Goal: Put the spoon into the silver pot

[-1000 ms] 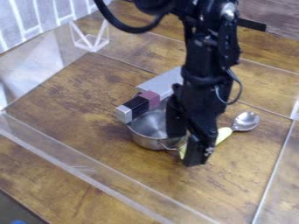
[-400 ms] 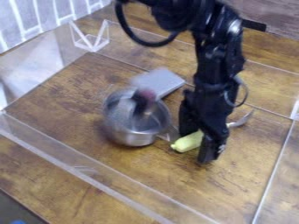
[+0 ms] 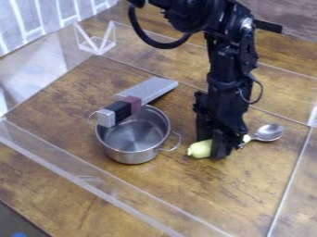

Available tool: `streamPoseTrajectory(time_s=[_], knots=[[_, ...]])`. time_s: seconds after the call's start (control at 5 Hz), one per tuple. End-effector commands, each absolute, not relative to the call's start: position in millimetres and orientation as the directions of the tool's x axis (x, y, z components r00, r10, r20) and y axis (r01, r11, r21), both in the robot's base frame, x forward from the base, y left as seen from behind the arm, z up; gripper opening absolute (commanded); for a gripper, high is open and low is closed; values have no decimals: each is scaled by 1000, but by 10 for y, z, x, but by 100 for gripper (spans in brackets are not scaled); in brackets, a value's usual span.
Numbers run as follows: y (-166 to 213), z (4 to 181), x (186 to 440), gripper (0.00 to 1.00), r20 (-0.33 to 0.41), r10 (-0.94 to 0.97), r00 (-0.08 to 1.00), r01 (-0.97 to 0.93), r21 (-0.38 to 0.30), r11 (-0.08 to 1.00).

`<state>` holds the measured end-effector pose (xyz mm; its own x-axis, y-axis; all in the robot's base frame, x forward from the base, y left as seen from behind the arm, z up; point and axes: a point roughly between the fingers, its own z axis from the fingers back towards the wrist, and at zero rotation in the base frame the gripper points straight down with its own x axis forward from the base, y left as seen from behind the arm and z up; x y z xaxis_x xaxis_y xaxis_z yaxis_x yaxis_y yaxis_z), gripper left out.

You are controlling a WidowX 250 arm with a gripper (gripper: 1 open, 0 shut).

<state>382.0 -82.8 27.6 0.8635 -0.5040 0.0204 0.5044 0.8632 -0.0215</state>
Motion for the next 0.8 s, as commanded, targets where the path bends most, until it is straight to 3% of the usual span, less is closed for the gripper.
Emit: streamPoseTrajectory(time_s=[0.0,0.6], knots=[[-783,428,3954,0,75,-495,866,497,-13,868],[-906,550,3990,0,83,-363,928,368,-53,928]])
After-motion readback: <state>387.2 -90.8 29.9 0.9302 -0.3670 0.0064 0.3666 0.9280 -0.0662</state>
